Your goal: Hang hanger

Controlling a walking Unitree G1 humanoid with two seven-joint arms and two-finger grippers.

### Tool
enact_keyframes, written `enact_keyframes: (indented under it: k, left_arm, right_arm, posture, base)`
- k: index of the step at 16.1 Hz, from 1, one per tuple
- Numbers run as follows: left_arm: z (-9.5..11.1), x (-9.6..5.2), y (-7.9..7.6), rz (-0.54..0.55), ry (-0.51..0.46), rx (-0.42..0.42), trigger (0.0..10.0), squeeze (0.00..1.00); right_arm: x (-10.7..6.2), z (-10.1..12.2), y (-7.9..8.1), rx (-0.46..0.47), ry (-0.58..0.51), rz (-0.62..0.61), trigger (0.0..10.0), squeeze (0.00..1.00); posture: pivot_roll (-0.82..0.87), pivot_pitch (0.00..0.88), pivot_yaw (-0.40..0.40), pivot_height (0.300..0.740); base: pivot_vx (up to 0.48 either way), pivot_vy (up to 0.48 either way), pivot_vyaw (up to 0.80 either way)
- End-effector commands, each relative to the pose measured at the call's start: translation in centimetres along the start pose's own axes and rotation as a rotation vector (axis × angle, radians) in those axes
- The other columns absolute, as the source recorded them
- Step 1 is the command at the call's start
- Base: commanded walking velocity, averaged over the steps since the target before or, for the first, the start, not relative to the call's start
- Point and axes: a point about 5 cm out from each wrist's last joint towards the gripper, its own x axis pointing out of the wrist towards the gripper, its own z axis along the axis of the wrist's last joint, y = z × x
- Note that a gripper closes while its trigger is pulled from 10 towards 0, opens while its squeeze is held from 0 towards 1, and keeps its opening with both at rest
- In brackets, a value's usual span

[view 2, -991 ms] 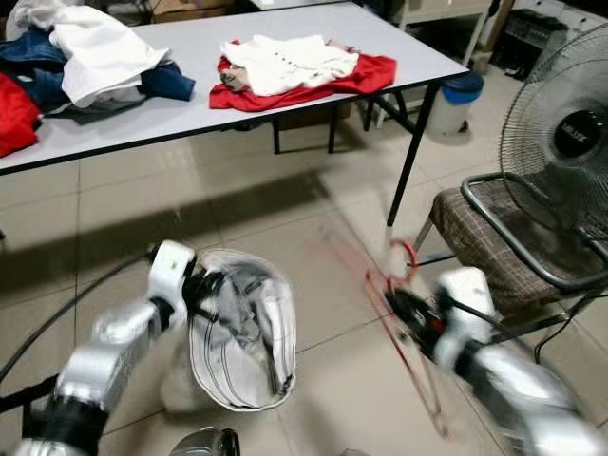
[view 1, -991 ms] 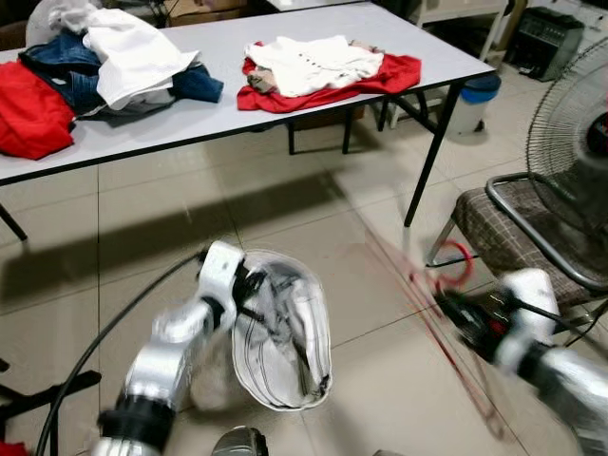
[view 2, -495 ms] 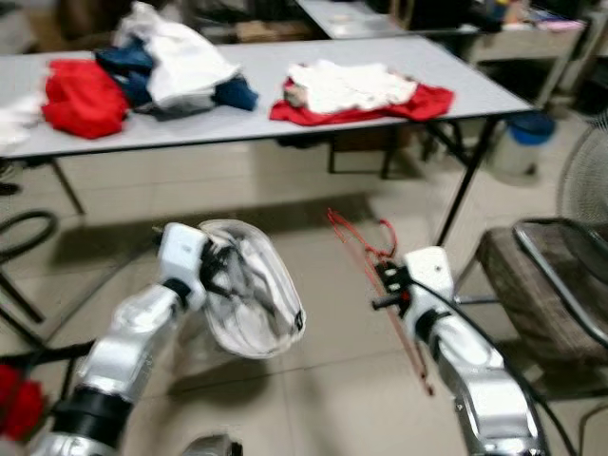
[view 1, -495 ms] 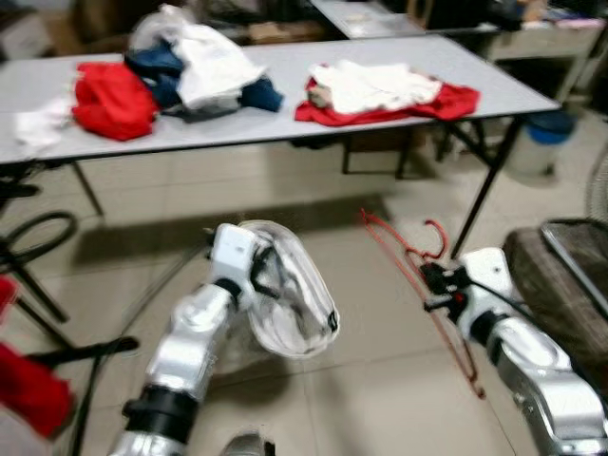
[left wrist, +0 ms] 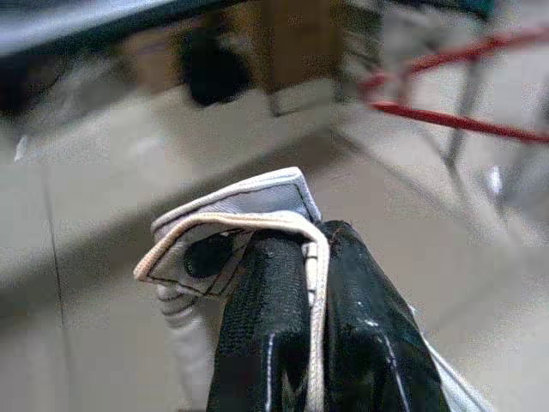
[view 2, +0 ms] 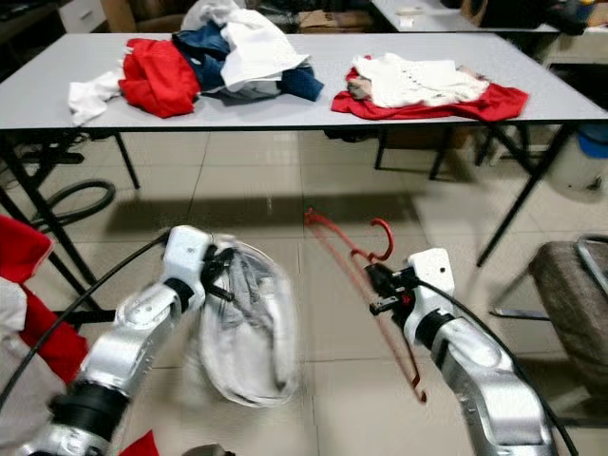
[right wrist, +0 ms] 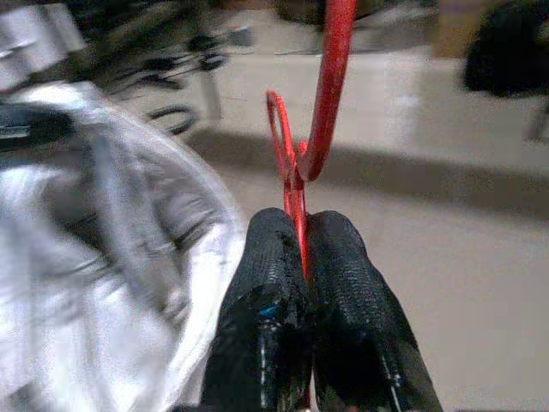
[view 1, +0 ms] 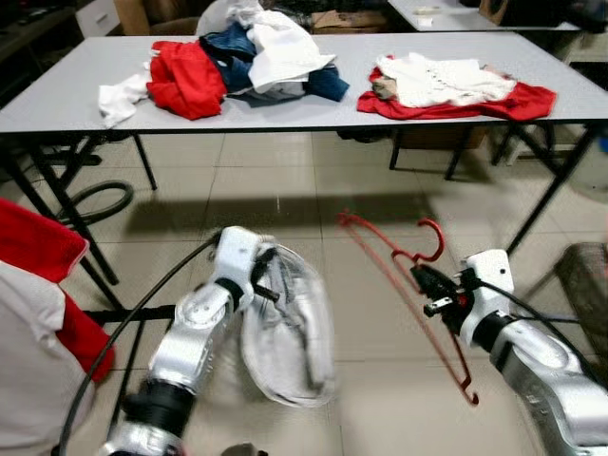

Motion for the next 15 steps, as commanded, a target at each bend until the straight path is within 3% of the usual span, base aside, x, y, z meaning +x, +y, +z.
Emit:
enact_keyframes:
  k: [1, 3, 4, 5, 8, 12, 13, 14, 15]
  left_arm:
    - [2.3, 0.4, 0.6, -0.019, -0.08, 0.108, 0.0, 0.0]
    - [3.2, 0.6, 1.3, -0.125, -0.05, 0.356, 0.0, 0.0]
    - [3.8, 0.6, 1.5, -0.149, -0.048, 0.43, 0.0, 0.0]
    - [5.5, 0.6, 2.2, -0.178, -0.052, 0.66, 0.0, 0.0]
    - [7.7, 0.2, 2.2, -0.213, -0.107, 0.878, 0.0, 0.0]
    - [8.6, -0.1, 1.4, -0.28, -0.165, 0.91, 0.0, 0.0]
    - [9.0, -0.2, 1.1, -0.288, -0.187, 0.908, 0.0, 0.0]
    - [9.5, -0.3, 0.7, -0.291, -0.204, 0.913, 0.0, 0.0]
    - [9.9, -0.3, 0.5, -0.282, -0.215, 0.918, 0.0, 0.0]
  right_arm:
    - [-0.4, 1.1, 0.2, 0.01, -0.018, 0.06, 10.0, 0.0]
    - [-0.8, 1.3, 0.7, 0.014, 0.027, 0.197, 10.0, 0.0]
    - [-0.9, 1.1, 0.7, 0.019, 0.049, 0.218, 10.0, 0.0]
    - [-1.2, 0.1, 0.4, 0.047, 0.145, 0.234, 10.0, 0.0]
    - [-0.4, -0.5, 0.3, 0.132, 0.153, 0.225, 10.0, 0.0]
    - [1.7, -0.5, -0.4, 0.215, 0.088, 0.173, 10.0, 0.0]
    - [3.0, -0.7, -0.7, 0.309, 0.071, 0.17, 10.0, 0.0]
    - [4.1, -1.7, -1.7, 0.358, 0.121, 0.07, 10.0, 0.0]
    - [4.2, -2.5, -2.7, 0.386, 0.173, -0.047, 10.0, 0.0]
  posture:
    - [-0.15, 0.035, -0.018, 0.74]
    - [-0.14, 0.046, -0.03, 0.74]
    - [-0.14, 0.048, -0.035, 0.74]
    - [-0.13, 0.053, -0.04, 0.74]
    - [-0.13, 0.058, -0.035, 0.74]
    - [-0.12, 0.06, -0.023, 0.74]
    - [-0.12, 0.06, -0.02, 0.74]
    - [-0.11, 0.059, -0.027, 0.74]
    - [-0.1, 0.055, -0.039, 0.74]
  base:
    - [0.0, 0.0, 0.0]
    - [0.0, 0.0, 0.0]
    - [0.0, 0.0, 0.0]
    - [0.0, 0.0, 0.0]
    - [0.0, 0.0, 0.0]
    - [0.0, 0.0, 0.0]
    - [0.0, 0.0, 0.0]
    - [0.0, 0.0, 0.0]
    - [0.0, 0.0, 0.0]
